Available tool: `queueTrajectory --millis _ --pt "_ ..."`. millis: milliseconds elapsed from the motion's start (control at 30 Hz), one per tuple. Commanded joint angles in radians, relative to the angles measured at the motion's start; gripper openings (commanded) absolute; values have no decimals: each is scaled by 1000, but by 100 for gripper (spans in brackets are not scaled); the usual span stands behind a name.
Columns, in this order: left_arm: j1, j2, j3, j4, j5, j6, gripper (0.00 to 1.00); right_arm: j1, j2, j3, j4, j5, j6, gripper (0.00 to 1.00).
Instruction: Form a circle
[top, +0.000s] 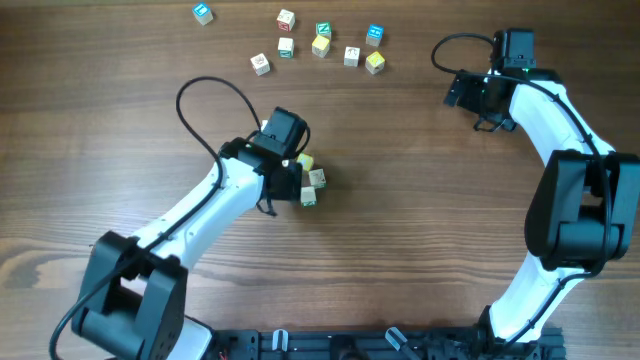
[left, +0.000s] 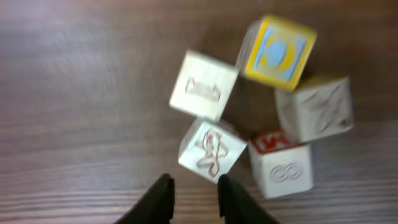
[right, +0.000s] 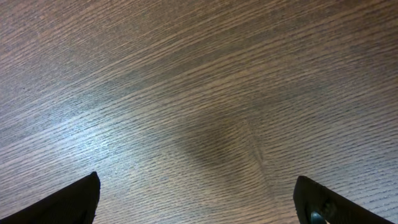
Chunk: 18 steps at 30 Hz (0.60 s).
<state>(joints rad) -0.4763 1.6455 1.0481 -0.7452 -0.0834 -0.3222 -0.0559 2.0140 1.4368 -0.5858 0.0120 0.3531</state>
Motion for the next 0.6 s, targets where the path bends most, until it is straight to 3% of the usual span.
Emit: queueTrajectory --millis 0,200,333,567 --pt "-3 -9 16 13 -68 -5 11 2 -24 14 3 8 -10 100" --pt "35 -7 16 20 -146 -139 10 2 -24 14 3 8 -10 100" --pt "135 -7 16 32 -142 -216 10 2 -24 14 3 8 -10 100" --pt "349 -7 16 68 -48 -244 13 2 -24 14 27 -36 0 100"
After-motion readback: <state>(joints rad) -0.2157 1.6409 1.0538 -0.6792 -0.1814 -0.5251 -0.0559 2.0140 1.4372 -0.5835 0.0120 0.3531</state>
